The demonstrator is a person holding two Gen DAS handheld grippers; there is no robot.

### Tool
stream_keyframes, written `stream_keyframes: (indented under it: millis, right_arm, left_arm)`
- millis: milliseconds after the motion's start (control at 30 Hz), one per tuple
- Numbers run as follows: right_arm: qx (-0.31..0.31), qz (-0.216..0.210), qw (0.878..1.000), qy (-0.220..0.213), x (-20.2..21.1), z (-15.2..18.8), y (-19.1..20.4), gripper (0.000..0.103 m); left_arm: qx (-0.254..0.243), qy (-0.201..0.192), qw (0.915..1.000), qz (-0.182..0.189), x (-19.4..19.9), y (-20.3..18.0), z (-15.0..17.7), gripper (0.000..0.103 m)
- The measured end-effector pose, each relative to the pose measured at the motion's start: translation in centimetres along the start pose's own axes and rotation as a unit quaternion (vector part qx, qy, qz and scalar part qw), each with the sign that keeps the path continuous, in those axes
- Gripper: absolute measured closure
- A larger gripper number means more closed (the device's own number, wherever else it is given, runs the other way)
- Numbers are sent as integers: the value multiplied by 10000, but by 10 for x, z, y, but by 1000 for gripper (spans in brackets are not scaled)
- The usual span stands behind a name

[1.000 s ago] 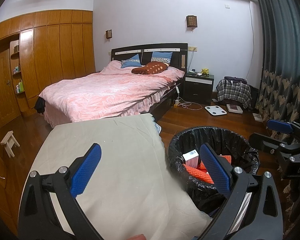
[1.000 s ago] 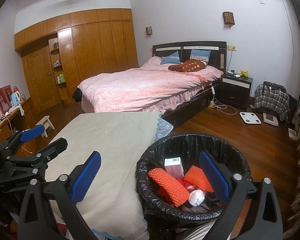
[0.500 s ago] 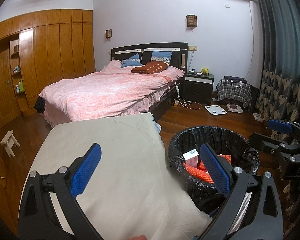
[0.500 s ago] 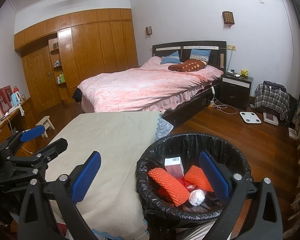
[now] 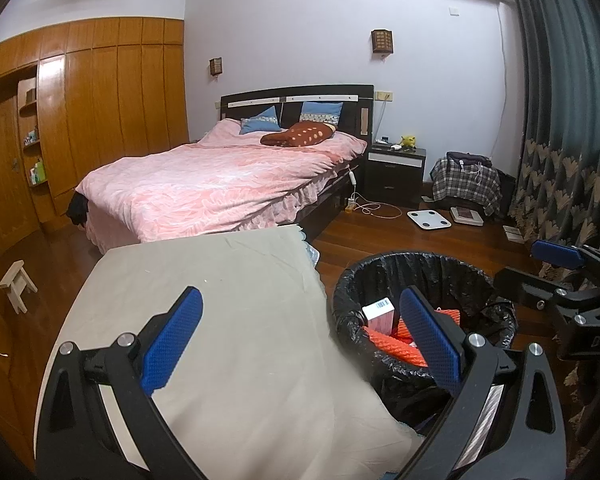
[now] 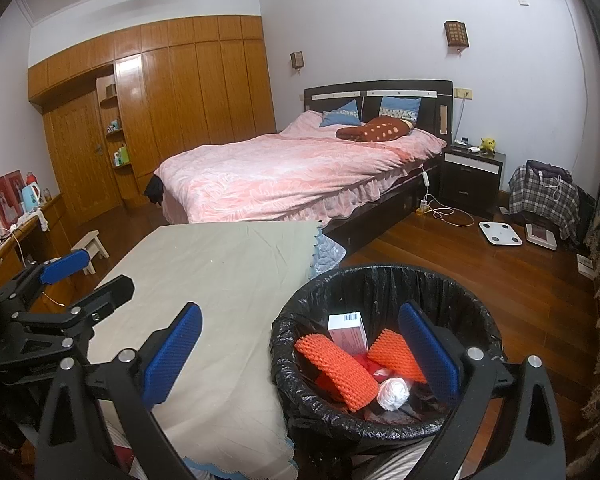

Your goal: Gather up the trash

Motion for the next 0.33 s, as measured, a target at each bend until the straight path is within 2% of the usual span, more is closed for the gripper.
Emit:
stream_keyframes:
  millis: [333]
  right_arm:
    - [-18, 9, 10000, 18, -1, 3, 1, 6]
  left_arm:
    - [0, 32, 10000, -2, 1, -1, 2, 7]
Point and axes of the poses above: each gripper's, at about its wrist camera, not at the fingertips, and x roughly against the way its jaws point, y to its left, z to its underside, the point moved 3 cm from there along -x, roughly the way its jaws point, and after that the axes turned 10 degrees about z, right-handed, at the moved point
